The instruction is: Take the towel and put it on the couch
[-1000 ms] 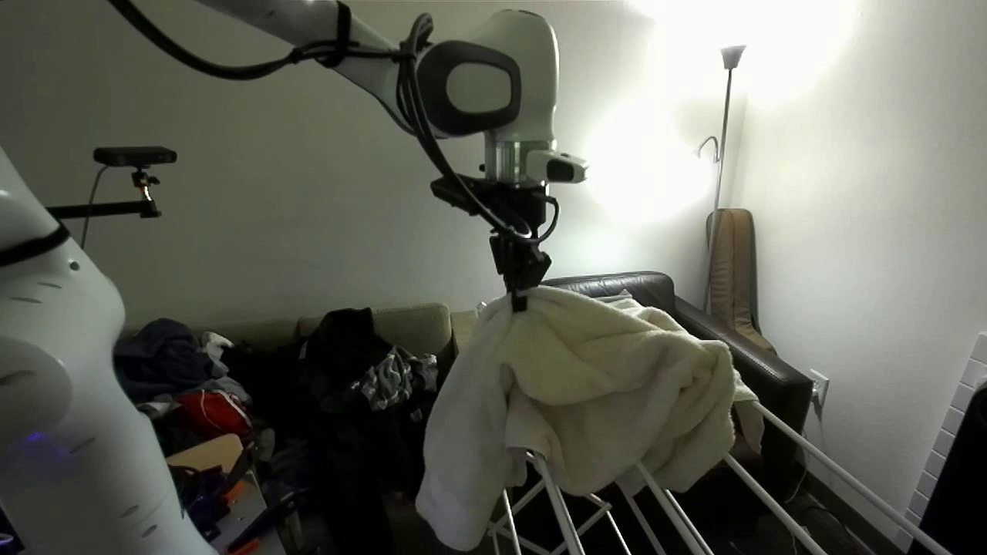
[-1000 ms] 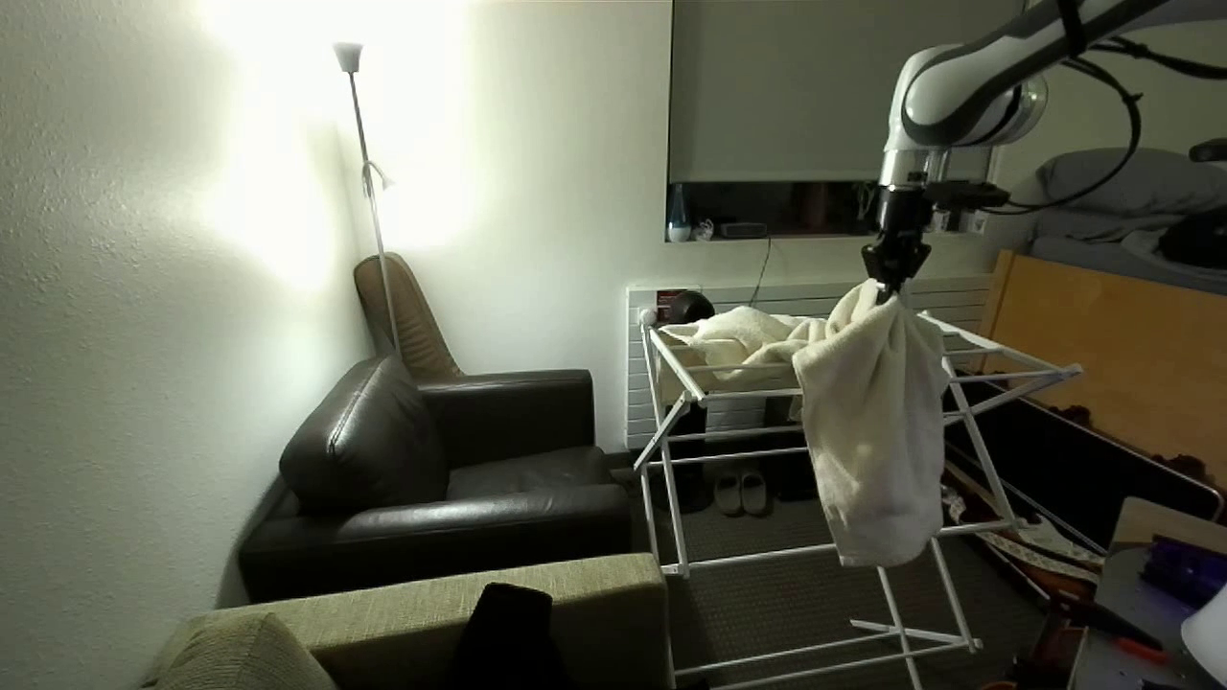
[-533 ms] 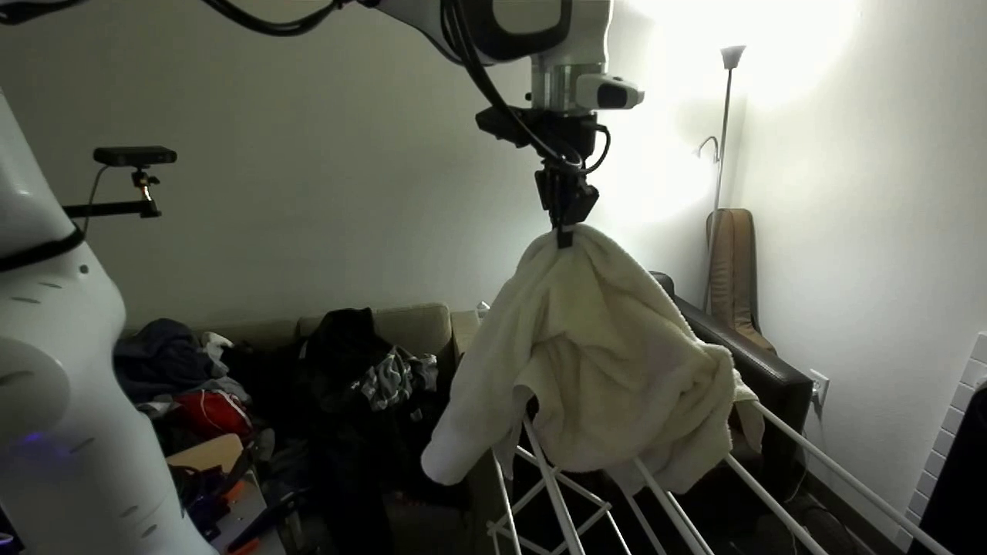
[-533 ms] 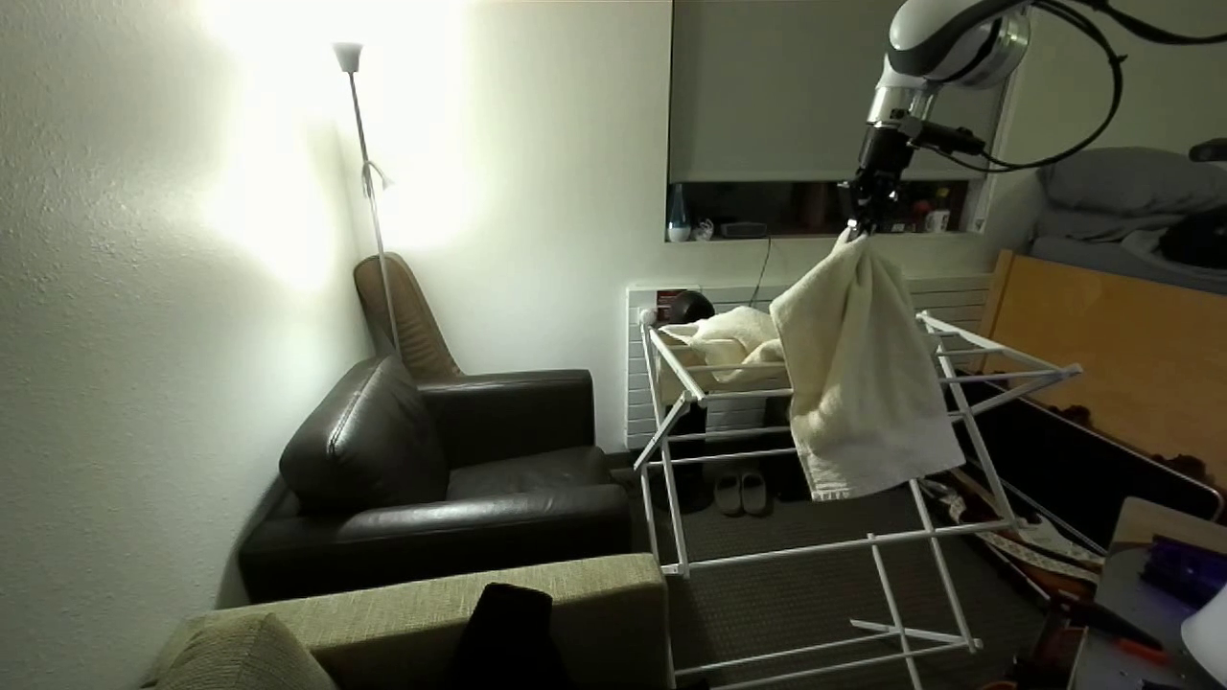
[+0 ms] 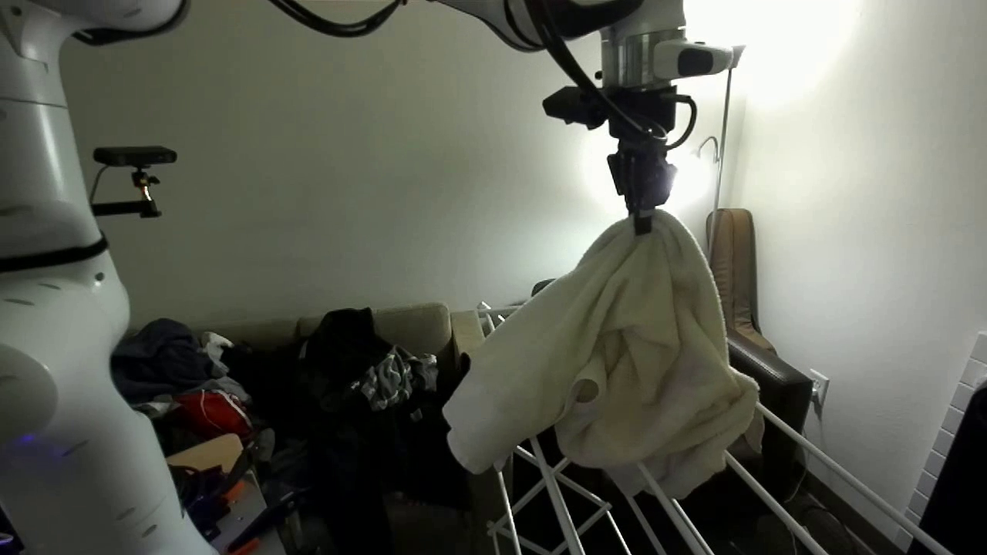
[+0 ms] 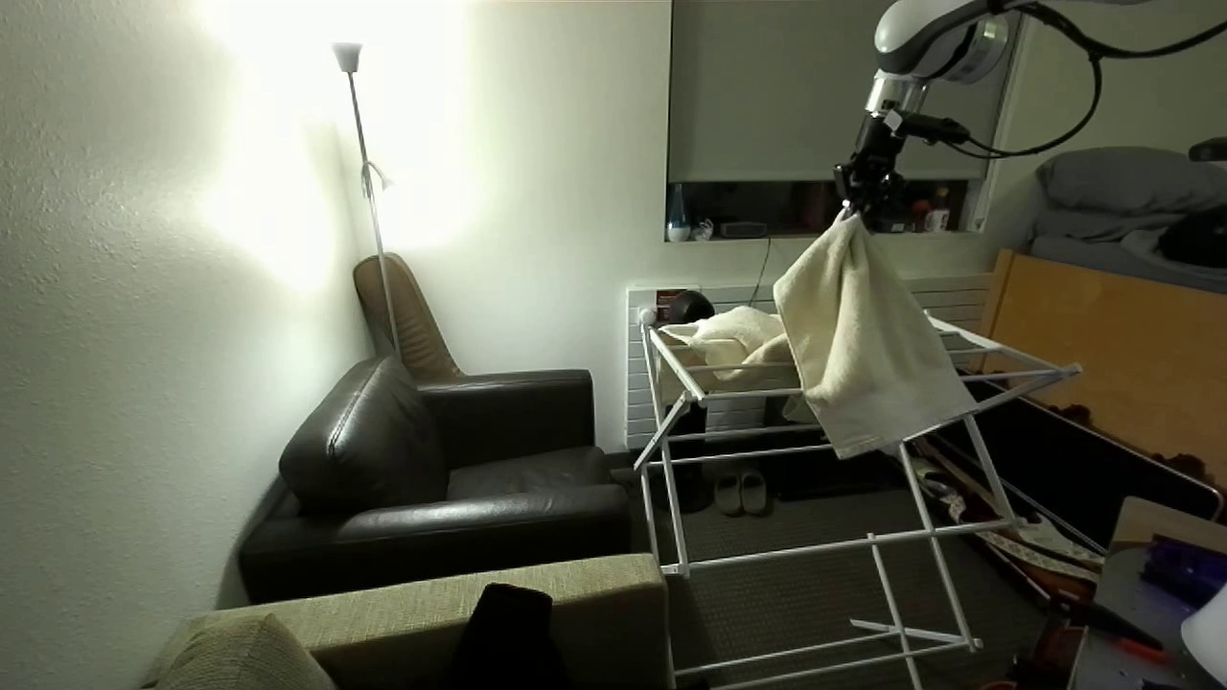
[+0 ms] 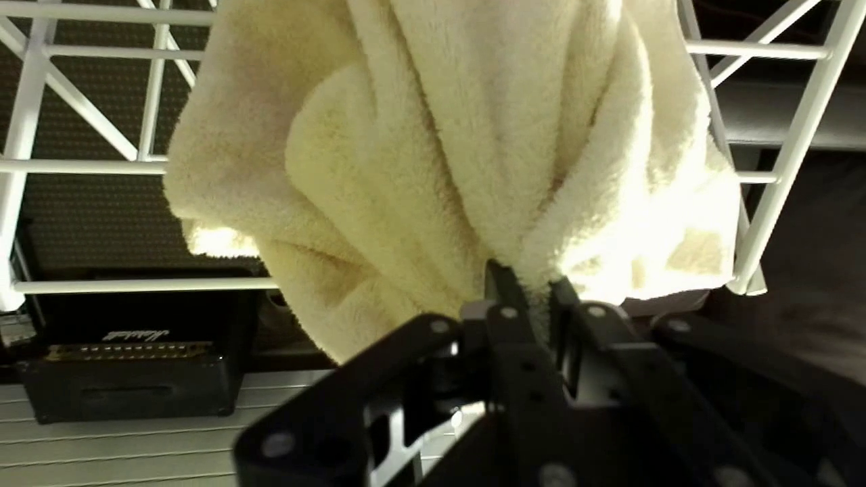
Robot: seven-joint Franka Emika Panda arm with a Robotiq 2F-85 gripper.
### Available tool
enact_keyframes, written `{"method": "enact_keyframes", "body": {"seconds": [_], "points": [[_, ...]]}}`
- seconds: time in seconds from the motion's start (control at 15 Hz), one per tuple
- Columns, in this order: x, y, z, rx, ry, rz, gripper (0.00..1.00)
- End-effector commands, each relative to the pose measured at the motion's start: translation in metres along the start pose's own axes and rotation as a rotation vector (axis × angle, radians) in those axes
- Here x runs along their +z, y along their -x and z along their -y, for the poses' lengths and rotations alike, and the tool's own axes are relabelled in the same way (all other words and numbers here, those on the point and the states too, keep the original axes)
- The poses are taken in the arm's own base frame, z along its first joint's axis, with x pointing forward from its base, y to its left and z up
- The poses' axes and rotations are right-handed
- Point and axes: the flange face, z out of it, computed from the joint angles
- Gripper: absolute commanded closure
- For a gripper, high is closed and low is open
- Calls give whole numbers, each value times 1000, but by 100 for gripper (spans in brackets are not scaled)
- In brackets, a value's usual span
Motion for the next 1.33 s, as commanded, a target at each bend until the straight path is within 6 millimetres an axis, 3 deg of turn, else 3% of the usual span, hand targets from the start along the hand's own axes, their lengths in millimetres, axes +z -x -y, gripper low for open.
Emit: {"method": "enact_keyframes", "body": {"seconds": [0.0,0.4,0.8,0.87,0.93,1.07,1.27], "points": [[4,-24,-10,42,16,-83,94],[56,-45,-24,25,103,-227,94],[116,-42,-36,-24,210,-265,94],[124,-40,-38,-22,223,-266,88],[132,-36,-40,-31,231,-263,63],[141,-29,-42,-49,242,-258,58],[147,-17,-44,-74,249,-243,38]]}}
